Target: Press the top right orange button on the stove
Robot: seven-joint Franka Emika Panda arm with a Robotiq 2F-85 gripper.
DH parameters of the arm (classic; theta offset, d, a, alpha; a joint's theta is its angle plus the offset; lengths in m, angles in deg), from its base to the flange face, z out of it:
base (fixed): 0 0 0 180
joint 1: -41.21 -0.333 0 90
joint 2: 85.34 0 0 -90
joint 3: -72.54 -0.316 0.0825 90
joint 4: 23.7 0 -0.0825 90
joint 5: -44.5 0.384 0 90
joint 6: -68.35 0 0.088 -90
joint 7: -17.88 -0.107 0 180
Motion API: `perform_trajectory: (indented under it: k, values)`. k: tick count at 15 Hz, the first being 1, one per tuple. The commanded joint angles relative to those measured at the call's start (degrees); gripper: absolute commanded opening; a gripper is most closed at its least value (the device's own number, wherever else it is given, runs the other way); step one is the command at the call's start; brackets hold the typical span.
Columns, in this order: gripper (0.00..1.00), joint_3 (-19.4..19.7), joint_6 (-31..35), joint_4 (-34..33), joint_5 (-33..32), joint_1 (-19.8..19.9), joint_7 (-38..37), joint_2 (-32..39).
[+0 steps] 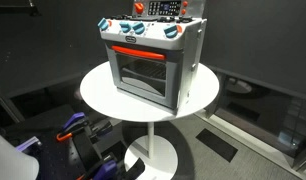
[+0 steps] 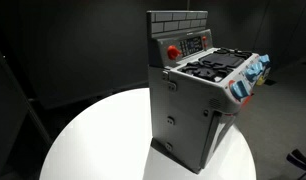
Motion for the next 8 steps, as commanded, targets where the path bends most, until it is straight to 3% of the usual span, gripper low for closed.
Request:
perform_trajectory:
  k: [1, 8]
  values:
    - [1.00, 0.6, -0.3, -0.2, -0.5, -0.9, -0.5, -0.1]
    - [1.00, 0.1, 2.7, -1.4, 2.7, -3.2, -2.5, 2.1]
